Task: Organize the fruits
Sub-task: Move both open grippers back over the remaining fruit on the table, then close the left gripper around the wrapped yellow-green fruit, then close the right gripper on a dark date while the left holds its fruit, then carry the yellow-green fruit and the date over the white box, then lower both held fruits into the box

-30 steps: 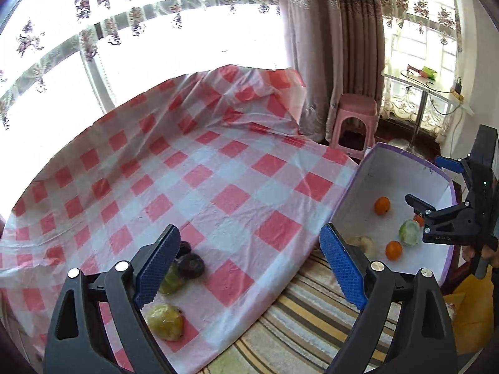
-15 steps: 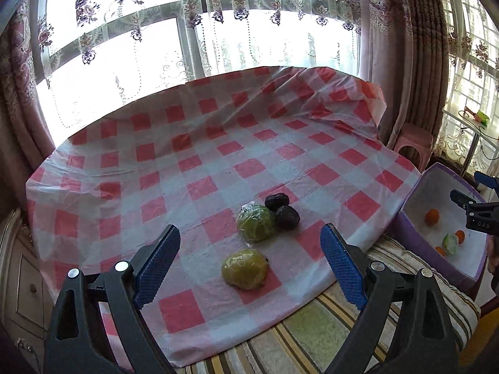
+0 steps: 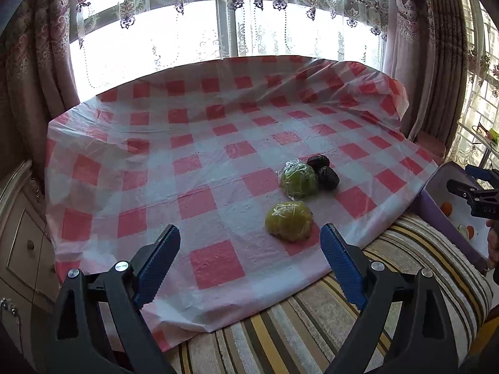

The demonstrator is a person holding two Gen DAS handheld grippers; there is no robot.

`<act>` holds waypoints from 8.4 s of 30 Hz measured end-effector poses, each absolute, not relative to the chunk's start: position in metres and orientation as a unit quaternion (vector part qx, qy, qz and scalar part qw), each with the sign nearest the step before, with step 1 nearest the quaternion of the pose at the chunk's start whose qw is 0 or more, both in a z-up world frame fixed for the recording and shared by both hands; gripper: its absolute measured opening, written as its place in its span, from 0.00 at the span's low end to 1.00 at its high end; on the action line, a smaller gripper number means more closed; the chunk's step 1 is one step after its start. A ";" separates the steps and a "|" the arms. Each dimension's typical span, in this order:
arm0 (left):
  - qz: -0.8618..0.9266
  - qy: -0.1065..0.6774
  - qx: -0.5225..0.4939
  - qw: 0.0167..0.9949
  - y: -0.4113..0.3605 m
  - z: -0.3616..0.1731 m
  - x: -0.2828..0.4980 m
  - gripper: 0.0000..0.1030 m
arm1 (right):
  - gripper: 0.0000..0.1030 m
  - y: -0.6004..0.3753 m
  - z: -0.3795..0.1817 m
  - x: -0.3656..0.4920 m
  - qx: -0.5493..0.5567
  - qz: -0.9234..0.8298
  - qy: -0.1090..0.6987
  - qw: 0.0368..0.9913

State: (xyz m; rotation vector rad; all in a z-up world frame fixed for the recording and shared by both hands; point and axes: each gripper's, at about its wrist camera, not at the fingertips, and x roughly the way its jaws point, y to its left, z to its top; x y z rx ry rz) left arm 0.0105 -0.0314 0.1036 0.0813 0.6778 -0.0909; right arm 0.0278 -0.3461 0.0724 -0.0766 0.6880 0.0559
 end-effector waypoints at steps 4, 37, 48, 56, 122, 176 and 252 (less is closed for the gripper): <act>-0.040 0.350 0.010 0.936 -0.017 0.091 0.010 0.84 | 0.98 -0.334 0.060 0.030 -0.031 0.055 0.345 0.937; -0.087 0.414 -0.001 0.906 -0.027 0.043 0.034 0.69 | 0.98 -0.298 0.039 0.066 0.008 0.144 0.365 0.920; -0.096 0.420 -0.001 0.903 -0.031 0.041 0.048 0.68 | 0.98 -0.280 0.040 0.076 -0.004 0.161 0.362 0.918; -0.102 0.419 0.001 0.902 -0.035 0.041 0.053 0.68 | 0.96 -0.267 0.042 0.084 -0.011 0.171 0.358 0.918; -0.100 0.440 0.033 0.892 -0.065 0.027 0.110 0.58 | 0.40 -0.217 0.006 0.188 0.008 0.212 0.436 0.874; -0.141 0.394 0.130 0.899 -0.140 0.098 0.082 0.58 | 0.39 -0.334 0.039 0.079 0.023 0.156 0.402 0.902; -0.395 0.553 0.392 0.620 -0.481 -0.041 0.079 0.58 | 0.39 -0.546 -0.027 0.009 -0.079 -0.108 0.462 0.877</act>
